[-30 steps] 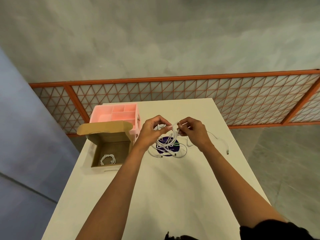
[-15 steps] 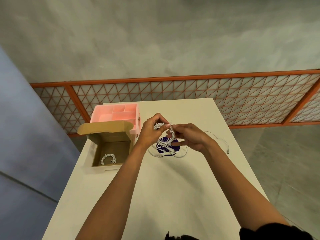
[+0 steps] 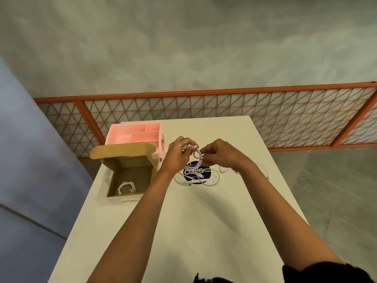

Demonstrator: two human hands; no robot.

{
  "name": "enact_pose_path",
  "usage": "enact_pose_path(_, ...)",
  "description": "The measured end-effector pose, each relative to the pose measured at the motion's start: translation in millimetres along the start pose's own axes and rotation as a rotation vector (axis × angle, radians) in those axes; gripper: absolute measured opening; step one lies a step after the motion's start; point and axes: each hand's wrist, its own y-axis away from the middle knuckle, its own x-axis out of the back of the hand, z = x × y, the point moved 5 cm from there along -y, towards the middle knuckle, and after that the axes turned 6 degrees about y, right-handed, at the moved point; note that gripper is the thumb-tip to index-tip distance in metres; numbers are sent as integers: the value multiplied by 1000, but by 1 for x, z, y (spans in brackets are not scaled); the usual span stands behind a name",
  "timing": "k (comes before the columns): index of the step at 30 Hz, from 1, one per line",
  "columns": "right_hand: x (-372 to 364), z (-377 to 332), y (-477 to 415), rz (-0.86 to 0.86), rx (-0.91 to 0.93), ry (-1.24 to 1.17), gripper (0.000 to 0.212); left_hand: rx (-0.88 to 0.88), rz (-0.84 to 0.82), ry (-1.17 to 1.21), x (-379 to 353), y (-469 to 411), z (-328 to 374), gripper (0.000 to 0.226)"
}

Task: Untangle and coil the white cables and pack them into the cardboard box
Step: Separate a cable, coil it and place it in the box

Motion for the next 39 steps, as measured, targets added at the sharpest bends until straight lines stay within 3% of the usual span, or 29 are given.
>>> enact_pose_path(5, 7, -7, -1, 41, -24, 173, 27, -24, -65, -111, -7, 4, -7, 15)
enact_pose_path(10, 8, -3, 1, 64, -9, -71, 29, -87, -116, -119, -8, 4, -8, 18)
enact_pose_path(16, 17, 15, 1, 93, -26, -318, 28, 18, -183, 55, 1, -1, -1, 18)
enact_pose_path(20, 18, 27, 3, 104, -31, -292, 24, 211, -271, 437, -2, 6, 1, 13)
enact_pose_path(23, 9, 36, 2, 113, -23, -366, 19, 257, -277, 567, -4, 9, 3, 11)
enact_pose_path(31, -8, 45, 1, 295, -48, -250, 15, 279, -180, 456, -4, 4, -6, 19)
enact_pose_path(34, -16, 40, -2, 206, -85, -331, 24, 252, -151, 360, -4, 0, -8, 19)
enact_pose_path(39, -22, 29, 1, 41, -60, -538, 21, 172, -183, 234, -2, -2, -3, 14)
